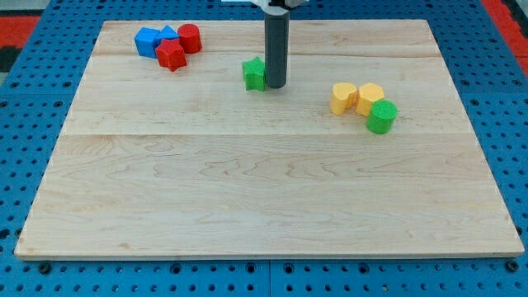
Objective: Place the green star to the top center of the board
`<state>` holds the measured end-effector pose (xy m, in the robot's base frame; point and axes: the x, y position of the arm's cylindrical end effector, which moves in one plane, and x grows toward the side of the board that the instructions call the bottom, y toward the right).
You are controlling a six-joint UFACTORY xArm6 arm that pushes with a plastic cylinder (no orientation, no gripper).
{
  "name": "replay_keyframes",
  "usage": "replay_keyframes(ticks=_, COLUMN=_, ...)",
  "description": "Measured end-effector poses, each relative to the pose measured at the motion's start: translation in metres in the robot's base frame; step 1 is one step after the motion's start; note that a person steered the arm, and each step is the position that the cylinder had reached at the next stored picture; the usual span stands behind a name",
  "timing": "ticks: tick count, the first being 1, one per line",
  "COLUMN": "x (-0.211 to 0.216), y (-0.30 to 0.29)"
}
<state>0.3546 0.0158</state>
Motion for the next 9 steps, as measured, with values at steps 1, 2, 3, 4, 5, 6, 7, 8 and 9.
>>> replay_keyframes(ticks=1, x=0.020, y=-0.019)
replay_keyframes(ticks=2, x=-0.002, y=-0.033)
replay_keyframes(ticks=3, x=-0.035, y=0.004)
replay_keyframes(ticks=4, x=-0.066, y=0.012)
replay_keyframes(ticks=5, x=-0.033, y=0.048)
replay_keyframes(ticks=6, x=-0.026, y=0.008)
replay_keyframes(ticks=7, x=-0.041, y=-0.033)
replay_keyframes(ticks=8, x=-0.075, y=-0.015)
replay_keyframes(ticks=9, x=-0.095, y=0.001)
